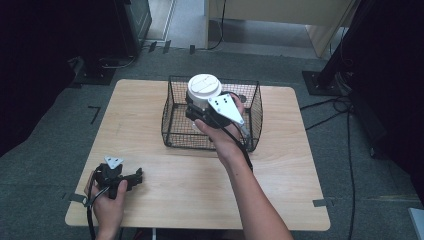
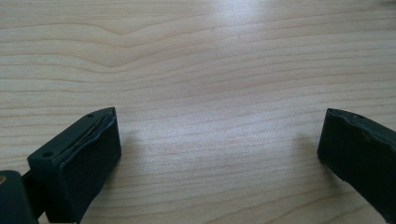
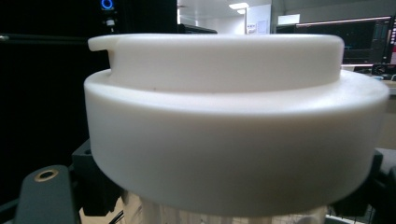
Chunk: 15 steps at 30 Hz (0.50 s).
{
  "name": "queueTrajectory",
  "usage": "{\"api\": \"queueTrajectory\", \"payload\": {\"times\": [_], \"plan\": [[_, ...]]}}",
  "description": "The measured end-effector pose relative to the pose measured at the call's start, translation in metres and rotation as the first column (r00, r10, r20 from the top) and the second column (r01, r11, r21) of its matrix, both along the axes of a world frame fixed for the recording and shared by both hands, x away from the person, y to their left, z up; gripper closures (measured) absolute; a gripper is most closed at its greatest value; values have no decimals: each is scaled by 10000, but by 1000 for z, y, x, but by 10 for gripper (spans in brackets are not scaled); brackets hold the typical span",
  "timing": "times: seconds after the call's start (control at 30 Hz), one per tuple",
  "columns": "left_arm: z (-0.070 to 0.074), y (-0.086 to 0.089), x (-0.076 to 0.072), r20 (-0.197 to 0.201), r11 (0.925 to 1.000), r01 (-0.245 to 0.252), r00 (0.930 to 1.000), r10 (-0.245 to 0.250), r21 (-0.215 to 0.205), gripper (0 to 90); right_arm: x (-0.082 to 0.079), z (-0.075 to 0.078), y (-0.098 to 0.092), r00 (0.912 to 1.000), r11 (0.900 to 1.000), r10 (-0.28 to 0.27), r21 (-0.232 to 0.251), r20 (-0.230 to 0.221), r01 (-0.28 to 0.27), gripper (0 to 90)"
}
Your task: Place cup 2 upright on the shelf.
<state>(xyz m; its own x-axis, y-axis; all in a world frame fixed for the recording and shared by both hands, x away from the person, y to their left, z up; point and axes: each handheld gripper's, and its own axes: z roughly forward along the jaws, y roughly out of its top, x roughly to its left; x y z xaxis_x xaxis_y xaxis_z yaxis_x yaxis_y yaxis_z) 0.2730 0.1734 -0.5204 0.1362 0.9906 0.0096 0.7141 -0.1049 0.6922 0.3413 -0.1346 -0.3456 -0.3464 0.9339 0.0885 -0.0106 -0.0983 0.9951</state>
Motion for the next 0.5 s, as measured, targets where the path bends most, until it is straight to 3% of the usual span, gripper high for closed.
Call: {"api": "queueTrajectory", "payload": {"times": [0.23,0.5], "plan": [[0,0,0,-17,10000,28,10000,-28,25,0,20,-2,0,9992,9991,-398,131,-91,399,162],[0,0,0,-3,10000,19,10000,-19,38,0,40,-7,2,9987,9984,-500,271,-27,500,162]]}}
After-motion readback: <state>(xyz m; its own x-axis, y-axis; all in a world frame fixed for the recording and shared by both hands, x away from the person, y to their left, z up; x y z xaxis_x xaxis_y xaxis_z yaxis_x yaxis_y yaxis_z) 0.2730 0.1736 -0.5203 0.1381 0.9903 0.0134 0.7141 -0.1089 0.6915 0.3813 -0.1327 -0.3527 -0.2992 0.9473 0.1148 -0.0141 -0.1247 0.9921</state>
